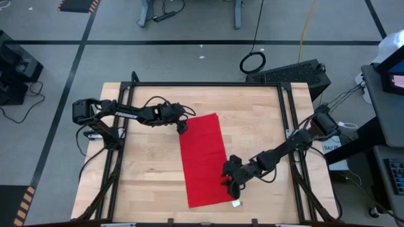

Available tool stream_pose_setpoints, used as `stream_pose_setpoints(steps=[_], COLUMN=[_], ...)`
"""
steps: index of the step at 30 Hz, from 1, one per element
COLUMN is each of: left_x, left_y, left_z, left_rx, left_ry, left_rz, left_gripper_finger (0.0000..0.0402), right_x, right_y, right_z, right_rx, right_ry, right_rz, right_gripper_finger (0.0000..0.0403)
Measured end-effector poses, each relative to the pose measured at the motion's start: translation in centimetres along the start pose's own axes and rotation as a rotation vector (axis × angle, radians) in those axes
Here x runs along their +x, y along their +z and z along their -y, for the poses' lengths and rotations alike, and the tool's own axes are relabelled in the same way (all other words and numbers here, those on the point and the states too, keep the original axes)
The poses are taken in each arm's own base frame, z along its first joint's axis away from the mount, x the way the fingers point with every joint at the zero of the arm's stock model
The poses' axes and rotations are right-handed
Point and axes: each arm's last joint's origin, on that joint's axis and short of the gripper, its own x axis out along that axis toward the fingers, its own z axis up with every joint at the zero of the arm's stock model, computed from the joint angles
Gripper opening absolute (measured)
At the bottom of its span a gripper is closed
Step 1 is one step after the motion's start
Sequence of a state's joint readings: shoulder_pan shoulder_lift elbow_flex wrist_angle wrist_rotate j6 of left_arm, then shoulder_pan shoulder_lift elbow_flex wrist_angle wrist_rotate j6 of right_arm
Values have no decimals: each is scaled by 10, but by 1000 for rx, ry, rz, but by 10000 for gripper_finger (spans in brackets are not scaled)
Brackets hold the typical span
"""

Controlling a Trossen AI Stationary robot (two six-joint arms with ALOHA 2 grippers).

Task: Roll napkin
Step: Fold the red napkin

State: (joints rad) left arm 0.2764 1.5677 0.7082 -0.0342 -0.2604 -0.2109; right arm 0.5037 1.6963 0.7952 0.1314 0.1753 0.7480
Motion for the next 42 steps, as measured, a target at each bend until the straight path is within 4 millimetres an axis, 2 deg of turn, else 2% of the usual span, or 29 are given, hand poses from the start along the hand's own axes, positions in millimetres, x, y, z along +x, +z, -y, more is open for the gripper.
stream_pose_setpoints(steps=[5,11,18,30,42], left_x=[1,3,2,1,-4], left_y=[-1,-3,-6,-11,-15], left_z=[-5,-17,-10,-8,7], left_rx=[7,-33,-37,-119,-111], left_ry=[34,69,-92,4,1], left_rz=[-13,-61,-104,-137,-126], left_gripper_finger=[317,317,317,317,317], right_x=[-25,-46,-44,-40,-39], right_y=[12,24,28,7,13], right_z=[4,15,21,36,31], right_rx=[-56,-161,-261,-186,-185], right_ry=[-110,-346,-416,-436,-387], right_rz=[61,194,208,183,249], right_gripper_finger=[230,237,237,237,237])
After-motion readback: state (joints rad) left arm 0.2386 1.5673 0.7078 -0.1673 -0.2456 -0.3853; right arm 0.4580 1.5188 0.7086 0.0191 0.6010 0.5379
